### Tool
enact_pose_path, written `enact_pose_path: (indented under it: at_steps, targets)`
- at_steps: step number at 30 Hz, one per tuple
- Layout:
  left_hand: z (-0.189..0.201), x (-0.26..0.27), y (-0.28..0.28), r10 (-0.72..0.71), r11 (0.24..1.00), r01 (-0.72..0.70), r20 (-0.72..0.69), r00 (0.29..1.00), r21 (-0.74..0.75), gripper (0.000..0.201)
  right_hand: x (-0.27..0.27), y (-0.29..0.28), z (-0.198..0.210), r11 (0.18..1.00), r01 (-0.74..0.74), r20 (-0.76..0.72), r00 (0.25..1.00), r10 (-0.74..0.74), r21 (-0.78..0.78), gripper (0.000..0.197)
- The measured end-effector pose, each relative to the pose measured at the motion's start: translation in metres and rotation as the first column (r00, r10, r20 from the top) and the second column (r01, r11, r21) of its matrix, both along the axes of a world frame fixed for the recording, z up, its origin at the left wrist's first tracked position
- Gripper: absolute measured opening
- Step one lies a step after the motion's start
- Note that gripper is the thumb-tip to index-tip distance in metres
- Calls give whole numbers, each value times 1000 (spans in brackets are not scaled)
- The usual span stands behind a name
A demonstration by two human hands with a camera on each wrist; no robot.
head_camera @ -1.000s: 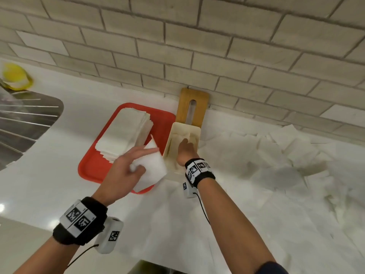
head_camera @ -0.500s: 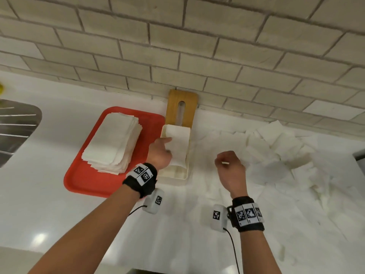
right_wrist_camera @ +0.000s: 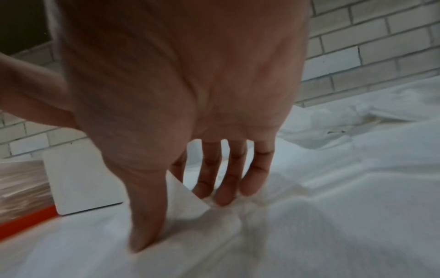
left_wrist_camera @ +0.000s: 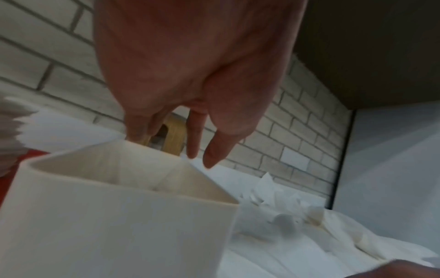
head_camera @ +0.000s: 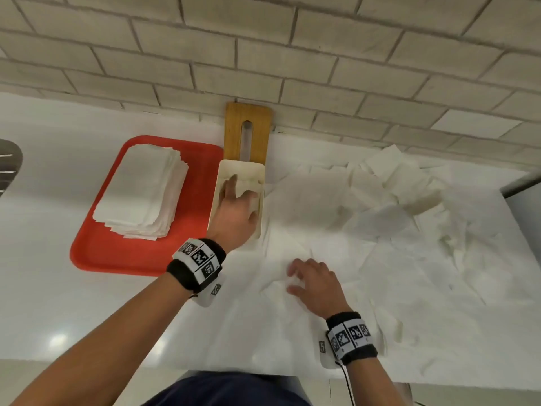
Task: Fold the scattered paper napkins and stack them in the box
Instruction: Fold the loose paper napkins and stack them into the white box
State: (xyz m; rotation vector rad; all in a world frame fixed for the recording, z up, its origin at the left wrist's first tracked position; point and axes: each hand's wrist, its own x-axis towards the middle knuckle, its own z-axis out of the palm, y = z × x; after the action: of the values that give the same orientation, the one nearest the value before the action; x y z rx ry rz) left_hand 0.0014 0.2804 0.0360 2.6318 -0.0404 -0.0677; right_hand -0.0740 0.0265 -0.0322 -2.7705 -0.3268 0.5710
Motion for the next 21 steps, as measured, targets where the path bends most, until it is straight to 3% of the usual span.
enact_pose_path:
  at_steps: [2, 4, 6, 8, 10, 14, 18, 21]
  targets:
    - [11, -18, -3, -30, 985, 49, 115, 993, -163, 34, -2, -2, -2, 997, 22, 61, 998, -26, 78, 12]
    - [12, -38, -5, -97, 947, 139, 153, 983, -290, 27, -2, -5, 8, 953, 118, 55, 989, -138, 278, 5]
    - [11, -56, -8, -168, 898, 193, 98, 981, -395, 29, -1, -8, 27, 846, 199, 32, 969, -246, 494, 8]
    - [7, -67, -13, -229, 876, 206, 0, 973, -436, 41, 1, -8, 52, 757, 220, 32, 952, -303, 615, 9]
    - [0, -70, -19, -239, 861, 171, -85, 967, -478, 41, 5, -8, 70, 683, 234, 9, 943, -333, 691, 9]
    - [-13, -63, -25, -78, 820, -19, -145, 986, -573, 13, 15, -13, 70, 614, 327, -17, 891, -454, 719, 21]
    - [-12, -60, -31, -2, 825, -76, -138, 990, -560, 50, 14, -18, 72, 518, 306, 12, 853, -522, 799, 22]
    - [-7, -60, -28, -5, 798, -140, -239, 971, -587, 52, 9, -20, 98, 356, 215, 1, 855, -518, 909, 17]
